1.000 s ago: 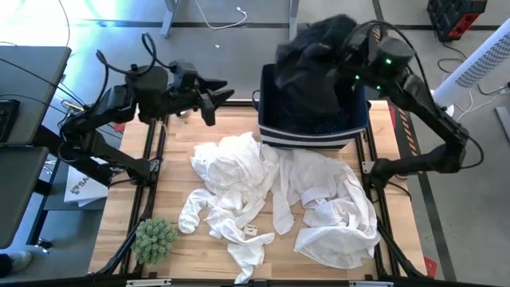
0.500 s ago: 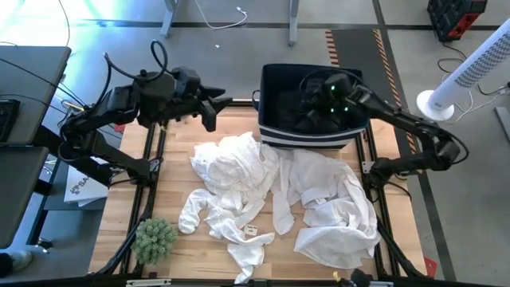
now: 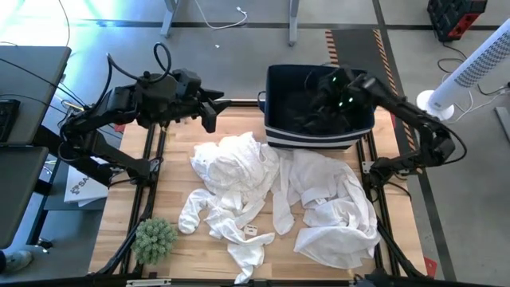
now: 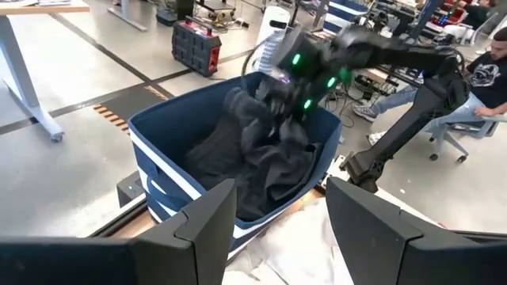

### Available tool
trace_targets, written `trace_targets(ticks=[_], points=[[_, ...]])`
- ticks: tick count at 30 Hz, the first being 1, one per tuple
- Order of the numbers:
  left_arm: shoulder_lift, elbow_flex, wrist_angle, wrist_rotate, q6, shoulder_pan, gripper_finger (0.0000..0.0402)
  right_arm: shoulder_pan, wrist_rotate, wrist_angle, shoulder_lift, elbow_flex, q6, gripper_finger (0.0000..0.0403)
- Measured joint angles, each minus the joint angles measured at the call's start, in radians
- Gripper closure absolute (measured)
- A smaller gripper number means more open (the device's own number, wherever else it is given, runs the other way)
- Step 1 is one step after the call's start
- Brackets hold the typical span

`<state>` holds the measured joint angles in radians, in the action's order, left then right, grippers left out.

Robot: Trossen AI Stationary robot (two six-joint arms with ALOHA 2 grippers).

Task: Sort clothes
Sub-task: Put the black shorts into the blue laundry organizer

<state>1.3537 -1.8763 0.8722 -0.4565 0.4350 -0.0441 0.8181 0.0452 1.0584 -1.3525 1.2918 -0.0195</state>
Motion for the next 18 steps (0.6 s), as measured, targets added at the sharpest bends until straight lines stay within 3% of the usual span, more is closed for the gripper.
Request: trace_targets(ticks=[6, 9, 14, 16, 18], points=[[0.0, 0.0, 0.0, 0.0, 0.001, 0.0, 0.0209, 0.001, 0.012, 0.219, 0.001, 0.278, 0.111, 0.0164], [0.0, 0.0, 0.002, 0.0, 0.01, 0.0, 0.0209, 0.001, -0.013, 0.164, 0.003, 0.336, 0.131, 0.0163], [0.0, 0.0, 0.008, 0.0, 0.018, 0.0, 0.0209, 0.006, -0.306, -0.16, 0.003, 0.233, 0.067, 0.0169], [0.0, 0.0, 0.018, 0.0, 0.025, 0.0, 0.0209, 0.006, -0.338, -0.248, 0.001, 0.137, 0.071, 0.0172], [0.0, 0.0, 0.038, 0.0, 0.037, 0.0, 0.0209, 0.007, -0.304, -0.312, 0.001, 0.028, 0.099, 0.0175]])
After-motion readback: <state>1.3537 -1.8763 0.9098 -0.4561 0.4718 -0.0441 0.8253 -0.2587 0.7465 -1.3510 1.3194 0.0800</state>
